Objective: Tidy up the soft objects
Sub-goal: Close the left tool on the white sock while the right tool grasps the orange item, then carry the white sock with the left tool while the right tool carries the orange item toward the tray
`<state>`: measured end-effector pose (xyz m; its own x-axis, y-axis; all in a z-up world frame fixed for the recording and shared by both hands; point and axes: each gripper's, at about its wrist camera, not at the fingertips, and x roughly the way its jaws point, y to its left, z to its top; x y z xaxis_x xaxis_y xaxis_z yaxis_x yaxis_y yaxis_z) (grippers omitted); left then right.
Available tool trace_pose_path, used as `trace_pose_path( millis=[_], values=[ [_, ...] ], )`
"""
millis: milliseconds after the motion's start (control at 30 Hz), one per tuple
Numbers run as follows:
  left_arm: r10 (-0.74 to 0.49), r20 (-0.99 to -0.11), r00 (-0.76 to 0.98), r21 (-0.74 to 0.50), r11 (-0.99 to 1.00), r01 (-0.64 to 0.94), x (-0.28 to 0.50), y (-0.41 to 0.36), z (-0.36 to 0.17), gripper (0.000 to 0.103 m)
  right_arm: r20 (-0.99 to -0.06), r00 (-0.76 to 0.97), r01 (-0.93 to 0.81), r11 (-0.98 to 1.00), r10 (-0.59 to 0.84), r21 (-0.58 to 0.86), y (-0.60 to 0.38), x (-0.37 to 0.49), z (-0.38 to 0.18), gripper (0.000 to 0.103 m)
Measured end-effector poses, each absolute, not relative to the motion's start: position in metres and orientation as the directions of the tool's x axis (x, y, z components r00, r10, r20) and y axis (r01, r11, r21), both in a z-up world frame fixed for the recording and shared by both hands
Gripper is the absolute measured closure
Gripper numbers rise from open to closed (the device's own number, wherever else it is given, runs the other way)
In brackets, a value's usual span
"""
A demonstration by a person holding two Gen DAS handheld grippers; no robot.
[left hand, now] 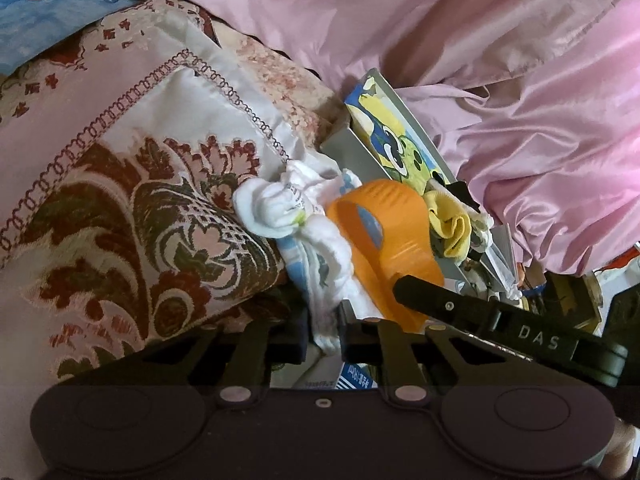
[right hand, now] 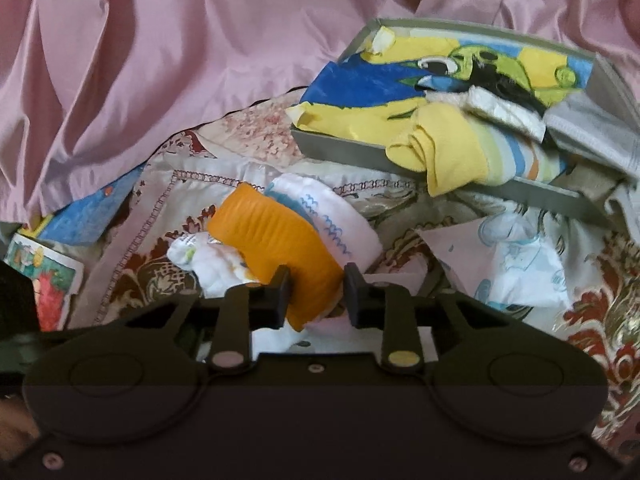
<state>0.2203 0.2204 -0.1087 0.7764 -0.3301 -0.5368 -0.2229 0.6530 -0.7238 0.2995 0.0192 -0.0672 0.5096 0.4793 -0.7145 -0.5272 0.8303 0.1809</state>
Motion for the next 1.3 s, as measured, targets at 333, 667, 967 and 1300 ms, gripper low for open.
trace_pose_path(
  millis=[333, 667, 967, 1300],
  values=[
    [-0.165, -0.544, 0.823, -0.640, 0.716, -0.280, 0.209, 0.225, -0.071, 0.094, -0.595, 0.686, -0.550, 0.834, 0.419, -0.048, 0.029, 0.272, -0.025, 0.095],
    [-0.045, -0.447, 0.893, -0.550, 0.801, -0.235, 0.201, 0.223, -0.040, 0.095, -0.527, 0.738, -0.587, 0.785, 0.420, -0.197, 0.039, 0.274, 0.016, 0.096],
    [0.021, -0.360, 0.933, -0.556, 0.798, -0.233, 0.212, 0.227, -0.013, 0.095, -0.457, 0.782, -0.543, 0.823, 0.423, -0.167, 0.027, 0.320, 0.055, 0.096],
    [-0.023, -0.274, 0.962, -0.475, 0.872, -0.114, 0.295, 0.202, 0.015, 0.095, -0.432, 0.820, -0.449, 0.890, 0.375, -0.079, -0.009, 0.380, 0.053, 0.096]
  ],
)
